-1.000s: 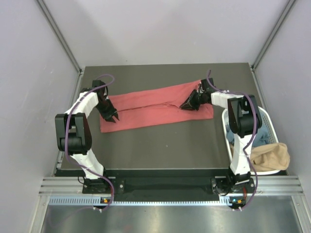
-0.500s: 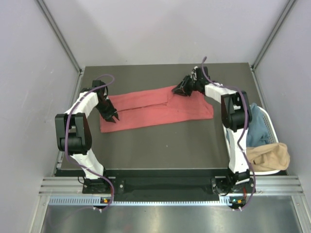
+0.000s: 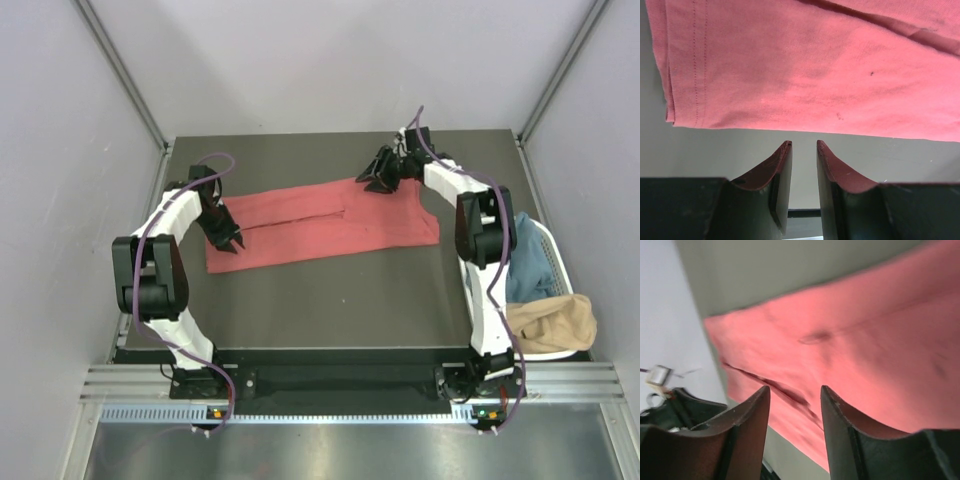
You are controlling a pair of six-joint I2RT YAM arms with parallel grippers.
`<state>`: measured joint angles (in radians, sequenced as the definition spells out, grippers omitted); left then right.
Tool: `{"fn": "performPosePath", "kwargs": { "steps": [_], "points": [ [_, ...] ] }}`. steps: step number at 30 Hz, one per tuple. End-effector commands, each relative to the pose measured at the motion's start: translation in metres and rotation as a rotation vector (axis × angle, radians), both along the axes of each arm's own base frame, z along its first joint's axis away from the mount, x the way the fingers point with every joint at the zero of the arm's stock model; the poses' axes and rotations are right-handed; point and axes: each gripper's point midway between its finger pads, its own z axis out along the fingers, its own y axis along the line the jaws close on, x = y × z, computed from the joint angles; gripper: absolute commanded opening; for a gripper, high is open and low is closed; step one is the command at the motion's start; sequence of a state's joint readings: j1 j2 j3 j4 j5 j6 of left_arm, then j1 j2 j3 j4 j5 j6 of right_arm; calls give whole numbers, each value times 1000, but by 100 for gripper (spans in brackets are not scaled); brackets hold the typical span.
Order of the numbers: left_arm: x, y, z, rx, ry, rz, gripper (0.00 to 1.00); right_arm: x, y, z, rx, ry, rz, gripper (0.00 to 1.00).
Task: Fold and stack the t-shirts
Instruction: Fold the tshirt
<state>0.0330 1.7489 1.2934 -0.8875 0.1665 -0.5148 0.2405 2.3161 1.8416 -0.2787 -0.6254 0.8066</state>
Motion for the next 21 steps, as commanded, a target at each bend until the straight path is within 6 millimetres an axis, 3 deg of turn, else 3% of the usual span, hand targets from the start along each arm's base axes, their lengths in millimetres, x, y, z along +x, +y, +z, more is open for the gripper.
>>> {"fn": "performPosePath", "kwargs": {
  "steps": [1, 5, 11, 14, 21],
  "points": [
    [-2, 2, 8, 4, -22, -12, 31, -18, -48, 31, -167, -50, 1, 46],
    [-1, 1, 6, -1, -13, -11, 31, -40, -80, 23, -297, -36, 21, 49],
    [2, 2, 4, -1, -6, -14, 32, -80, -107, 8, -439, -8, 74, 54],
    [4, 3, 3, -2, 0, -12, 32, -92, -112, 11, -441, -7, 77, 56],
    [12, 5, 6, -8, -7, -4, 32, -132, -118, -3, -461, 50, 92, 58]
  ]
}}
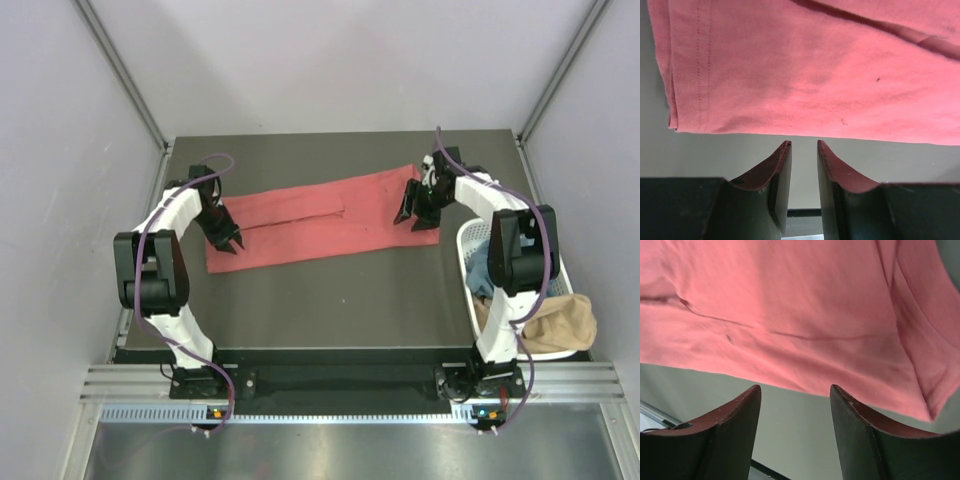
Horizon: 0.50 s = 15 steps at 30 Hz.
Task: Fold and stack the t-shirts
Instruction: Fold the tshirt
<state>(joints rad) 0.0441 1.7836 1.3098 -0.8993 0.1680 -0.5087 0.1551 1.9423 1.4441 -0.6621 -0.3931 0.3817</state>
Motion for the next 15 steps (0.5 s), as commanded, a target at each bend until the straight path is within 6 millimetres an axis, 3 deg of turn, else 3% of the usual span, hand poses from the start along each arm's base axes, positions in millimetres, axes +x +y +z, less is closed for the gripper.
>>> {"fn": "performPosePath", "kwargs": {
  "steps": [1, 8, 15],
  "points": [
    [12, 1, 12, -7, -35, -9, 32, -11, -7, 23, -42, -63, 9, 58],
    [13, -4, 9, -35, -31, -1, 33, -36, -18, 10, -83, -19, -61, 61],
    [11, -5, 7, -42, -25, -3, 32, -35, -31, -4, -159, 9, -83, 58]
  ]
}}
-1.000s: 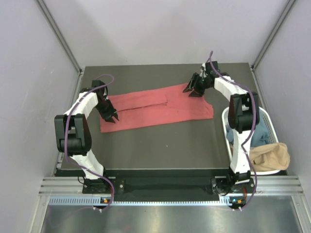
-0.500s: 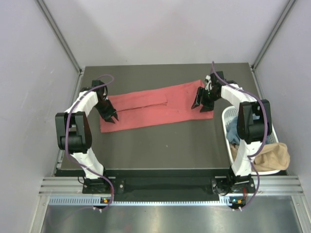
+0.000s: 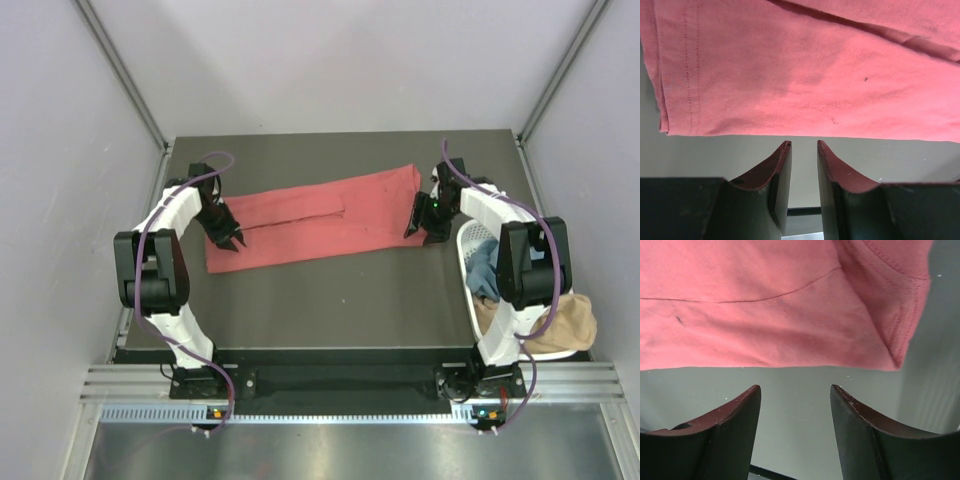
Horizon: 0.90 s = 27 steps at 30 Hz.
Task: Fold and stack the t-shirts
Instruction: Fold the tshirt
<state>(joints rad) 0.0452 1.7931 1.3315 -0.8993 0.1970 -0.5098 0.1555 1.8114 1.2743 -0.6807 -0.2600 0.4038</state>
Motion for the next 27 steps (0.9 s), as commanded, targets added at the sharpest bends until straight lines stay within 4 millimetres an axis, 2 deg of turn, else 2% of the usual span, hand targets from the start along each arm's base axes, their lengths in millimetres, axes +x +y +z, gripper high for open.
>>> {"fn": "performPosePath", "kwargs": {
  "steps": [1, 10, 13, 23, 24, 25, 27],
  "points": [
    [4, -1, 3, -13, -12, -1, 33, 8, -5, 6, -44, -36, -13, 57],
    [1, 1, 3, 1, -6, -3, 32, 16, -23, -1, -129, -32, -17, 55],
    [1, 2, 3, 1, -4, -4, 32, 26, -27, 2, -154, -54, 7, 55],
    [3, 3, 4, 2, -1, -4, 32, 81, -17, 24, -137, -174, 74, 51],
    [3, 2, 4, 2, -2, -6, 32, 86, -14, 20, -130, -170, 82, 51],
    [3, 2, 4, 0, -1, -6, 32, 96, -10, 27, -115, -199, 87, 49],
    [2, 1, 2, -2, 2, -6, 32, 111, -1, 28, -76, -229, 94, 49]
  ]
}}
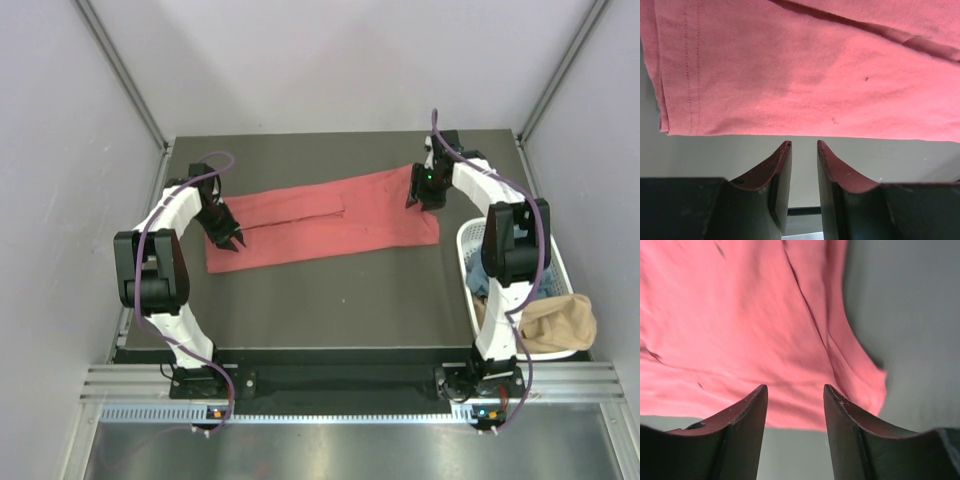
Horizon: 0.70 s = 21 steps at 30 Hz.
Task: Fold and stack the t-shirts
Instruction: Fold the tshirt
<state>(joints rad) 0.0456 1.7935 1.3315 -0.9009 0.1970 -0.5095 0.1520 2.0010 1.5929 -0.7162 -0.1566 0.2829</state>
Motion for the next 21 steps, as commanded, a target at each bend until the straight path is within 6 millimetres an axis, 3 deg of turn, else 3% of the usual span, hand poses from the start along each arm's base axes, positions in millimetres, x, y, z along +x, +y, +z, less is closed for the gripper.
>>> {"fn": "performPosePath", "kwargs": {
  "steps": [1, 8, 14, 21],
  "points": [
    [2, 1, 2, -5, 2, -5, 32, 40, 14, 21, 64, -117, 39, 48],
    [-4, 1, 0, -5, 7, -8, 32, 78, 26, 24, 117, -147, 14, 37],
    [-7, 2, 1, 3, 9, -10, 32, 77, 23, 19, 98, -128, 4, 34],
    [-5, 5, 2, 9, 5, -15, 32, 70, 13, 10, 41, -110, 26, 41]
  ]
}}
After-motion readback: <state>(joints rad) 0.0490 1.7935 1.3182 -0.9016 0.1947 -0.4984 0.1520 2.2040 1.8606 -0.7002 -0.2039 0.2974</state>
